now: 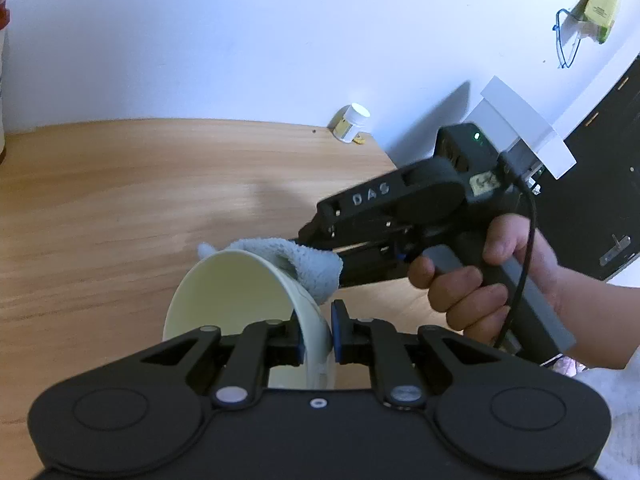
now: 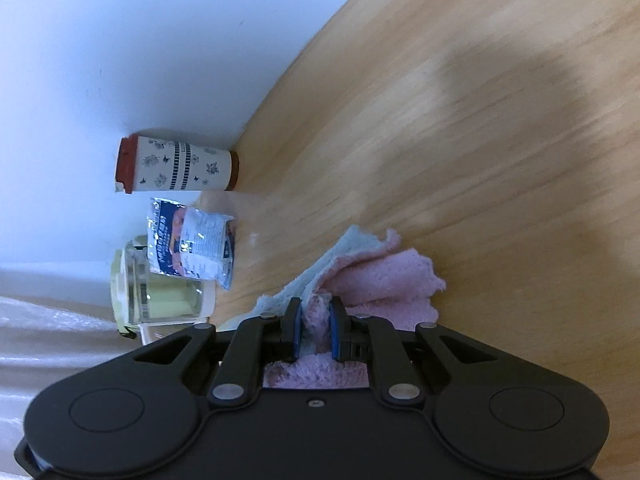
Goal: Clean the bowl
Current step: 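Tilt the bowl with the left gripper while the right gripper brings the cloth to its outside, then wipe the bowl's outer wall with the cloth in the right gripper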
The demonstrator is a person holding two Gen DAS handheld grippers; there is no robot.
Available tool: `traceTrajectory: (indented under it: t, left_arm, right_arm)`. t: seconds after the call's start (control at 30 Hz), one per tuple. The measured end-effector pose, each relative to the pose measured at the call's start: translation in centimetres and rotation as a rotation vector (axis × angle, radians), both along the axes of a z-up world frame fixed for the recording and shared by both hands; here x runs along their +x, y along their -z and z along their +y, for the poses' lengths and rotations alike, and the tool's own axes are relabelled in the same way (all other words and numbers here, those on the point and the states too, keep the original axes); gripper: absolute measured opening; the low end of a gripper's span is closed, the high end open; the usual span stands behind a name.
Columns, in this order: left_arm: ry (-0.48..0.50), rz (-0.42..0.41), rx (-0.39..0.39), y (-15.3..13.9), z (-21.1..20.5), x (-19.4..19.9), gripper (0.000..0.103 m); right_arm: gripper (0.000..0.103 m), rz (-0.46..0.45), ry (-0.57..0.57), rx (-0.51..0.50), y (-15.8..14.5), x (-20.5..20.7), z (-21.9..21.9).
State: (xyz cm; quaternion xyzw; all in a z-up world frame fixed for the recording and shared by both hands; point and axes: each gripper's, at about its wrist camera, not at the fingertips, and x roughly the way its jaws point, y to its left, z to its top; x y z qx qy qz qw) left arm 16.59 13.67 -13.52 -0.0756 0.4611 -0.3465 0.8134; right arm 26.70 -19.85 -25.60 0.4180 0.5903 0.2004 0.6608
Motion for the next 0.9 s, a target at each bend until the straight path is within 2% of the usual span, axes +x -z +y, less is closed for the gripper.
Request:
traceTrajectory:
  t: [0.1, 0.2, 0.27, 0.33, 0.43, 0.53, 0.63, 0.8, 0.9]
  left_arm:
    - [-0.009, 0.011, 0.037, 0.6, -0.9, 0.8, 0.012]
    - [-0.002, 0.024, 0.039, 1.0, -1.3, 1.0, 0.013]
    - [0.005, 0.025, 0.030, 0.9, -1.3, 1.0, 0.014]
    - [0.024, 0.016, 0.021, 0.7, -1.4, 0.8, 0.014]
    - [0.067, -0.015, 0.018, 0.2, -1.7, 0.2, 0.014]
    - [0.077, -0.012, 0.016, 0.2, -1.4, -0.1, 0.014]
    - [0.079, -0.010, 0.011, 0.1, -1.0, -0.3, 0.014]
    - [0.114, -0.029, -0.006, -0.2, -1.8, 0.3, 0.014]
    - [0.121, -0.028, -0.004, -0.2, -1.9, 0.4, 0.014]
  right_arm:
    - [0.015, -0.051, -0.017, -0.008, -1.6, 0.2, 0.5]
    - [0.015, -0.152, -0.099, -0.018, -4.6, 0.0, 1.7]
    - [0.015, -0.159, -0.117, -0.049, -5.0, -0.1, 2.2]
    - [0.015, -0.142, -0.104, -0.042, -4.7, 0.0, 2.2]
    - [0.015, -0.072, -0.031, -0.003, -2.8, 0.2, 1.4]
    - [0.015, 0.006, 0.011, 0.010, -0.6, 0.4, 0.7]
    - [0.015, 0.042, 0.014, -0.008, 0.7, 0.3, 0.6]
    - [0.015, 0.118, 0.000, 0.019, 2.8, 0.5, 0.6]
    - [0.015, 0.129, -0.019, 0.024, 3.2, 0.7, 0.9]
